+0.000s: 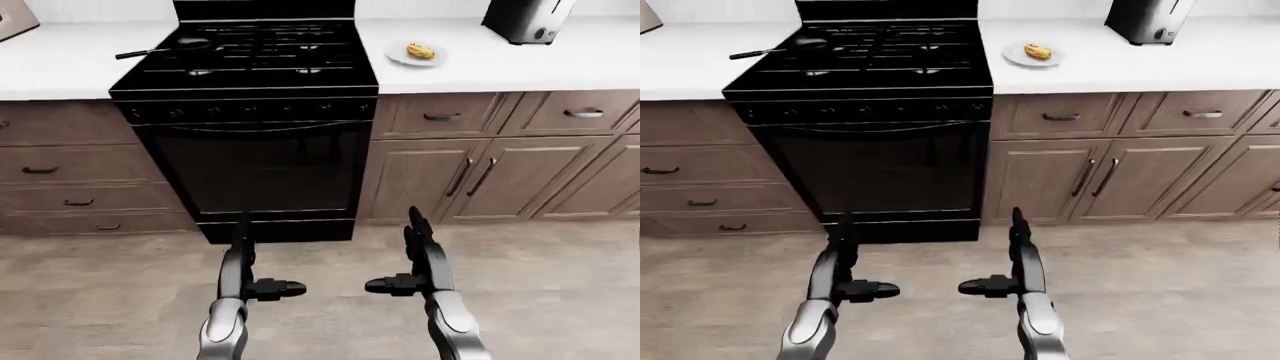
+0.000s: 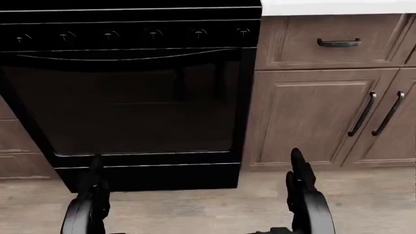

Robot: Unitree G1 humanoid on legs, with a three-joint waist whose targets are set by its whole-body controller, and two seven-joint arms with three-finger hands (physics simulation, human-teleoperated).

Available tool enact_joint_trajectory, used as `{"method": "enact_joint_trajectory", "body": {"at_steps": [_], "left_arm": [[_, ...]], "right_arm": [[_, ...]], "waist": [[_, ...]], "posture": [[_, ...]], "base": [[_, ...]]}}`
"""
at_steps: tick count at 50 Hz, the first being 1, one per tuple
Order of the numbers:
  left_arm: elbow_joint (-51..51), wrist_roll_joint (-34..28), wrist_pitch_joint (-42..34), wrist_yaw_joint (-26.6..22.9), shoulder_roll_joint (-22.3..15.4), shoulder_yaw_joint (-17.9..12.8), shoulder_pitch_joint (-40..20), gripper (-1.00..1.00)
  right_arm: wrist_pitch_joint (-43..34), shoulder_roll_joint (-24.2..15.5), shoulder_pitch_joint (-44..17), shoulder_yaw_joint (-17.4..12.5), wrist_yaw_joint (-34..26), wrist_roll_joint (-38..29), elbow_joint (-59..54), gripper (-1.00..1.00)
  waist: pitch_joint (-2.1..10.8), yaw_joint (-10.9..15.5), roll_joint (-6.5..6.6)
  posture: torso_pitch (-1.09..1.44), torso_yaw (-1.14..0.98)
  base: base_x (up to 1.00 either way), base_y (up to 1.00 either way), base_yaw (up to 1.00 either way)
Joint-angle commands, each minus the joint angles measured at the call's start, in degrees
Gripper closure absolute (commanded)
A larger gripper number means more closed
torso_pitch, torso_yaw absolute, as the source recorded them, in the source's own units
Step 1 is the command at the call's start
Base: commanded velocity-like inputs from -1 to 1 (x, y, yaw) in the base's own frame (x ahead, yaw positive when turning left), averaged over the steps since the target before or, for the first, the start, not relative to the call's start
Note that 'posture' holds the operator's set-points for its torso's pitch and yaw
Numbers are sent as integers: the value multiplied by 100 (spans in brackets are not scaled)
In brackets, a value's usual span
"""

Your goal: Pick the hot dog from the plate and place it in the pan.

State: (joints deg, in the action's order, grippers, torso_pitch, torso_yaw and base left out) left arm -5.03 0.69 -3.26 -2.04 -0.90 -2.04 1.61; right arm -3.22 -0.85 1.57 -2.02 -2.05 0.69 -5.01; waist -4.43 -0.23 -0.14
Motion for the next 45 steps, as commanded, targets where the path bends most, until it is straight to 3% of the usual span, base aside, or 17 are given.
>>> {"method": "enact_joint_trajectory", "body": {"at_steps": [1,3,4,5,7,8,17,20,23,27,33,37,43,45], "left_arm": [[556,-3,275,-5,-25,7,-160,-100],[604,-19,247,-2,-21,10,-131,-100],[649,-22,221,-6,-16,17,-112,-100],[665,-23,208,-2,-13,14,-104,-100],[733,-32,149,10,-12,12,-93,-100],[763,-35,131,9,-9,17,-78,-100],[482,-45,311,17,-21,-17,-169,-100],[666,-107,156,8,-49,10,-190,-100],[823,-85,-141,-26,-89,-54,-346,-100],[1768,-77,-1245,33,-134,-125,-598,-100],[2562,94,-2436,168,-216,-249,-1125,-100],[2936,198,-3358,256,-390,-430,-1702,-100],[3322,281,-4343,330,-631,-535,-2403,-100],[3463,346,-4820,358,-753,-637,-2802,-100]], "right_arm": [[444,-22,-202,-31,16,22,348,-100],[408,-21,-210,-13,30,-2,364,-100],[453,-26,-234,-21,25,1,288,-100],[464,-23,-246,-22,23,12,260,-100],[471,-12,-228,-9,13,33,265,-100],[499,-15,-237,-16,12,39,229,-100],[408,-18,-183,24,42,-46,353,-100],[70,-24,-195,70,37,-143,673,-100],[-502,-3,-257,66,131,-165,1284,-100],[-1699,-87,-695,9,144,-197,2160,-100],[-2734,-69,-1286,-106,199,-8,2660,-100],[-3567,-212,-1863,-305,493,180,3050,-100],[-4861,-532,-2442,-346,270,249,3741,-100],[-5472,-561,-2906,-513,311,424,3917,-100]], "waist": [[5,-12,-45],[352,40,-1],[300,41,-3],[97,34,-36],[398,37,-43],[428,42,-41],[476,49,-22],[499,48,-25],[525,46,-22],[536,52,-21],[537,49,-17],[534,50,-9],[481,65,-4],[460,60,-5]], "posture": [[0,0],[0,0],[0,0],[0,0],[0,0],[0,0],[0,0],[0,0],[0,0],[0,0],[0,0],[0,0],[0,0],[0,0]], "base": [[0,0,0],[0,0,0],[0,0,0],[0,0,0],[0,0,0],[0,0,0],[0,0,0],[0,0,0],[0,0,0],[0,0,0],[0,0,0],[0,0,0],[0,0,0],[0,0,0]]}}
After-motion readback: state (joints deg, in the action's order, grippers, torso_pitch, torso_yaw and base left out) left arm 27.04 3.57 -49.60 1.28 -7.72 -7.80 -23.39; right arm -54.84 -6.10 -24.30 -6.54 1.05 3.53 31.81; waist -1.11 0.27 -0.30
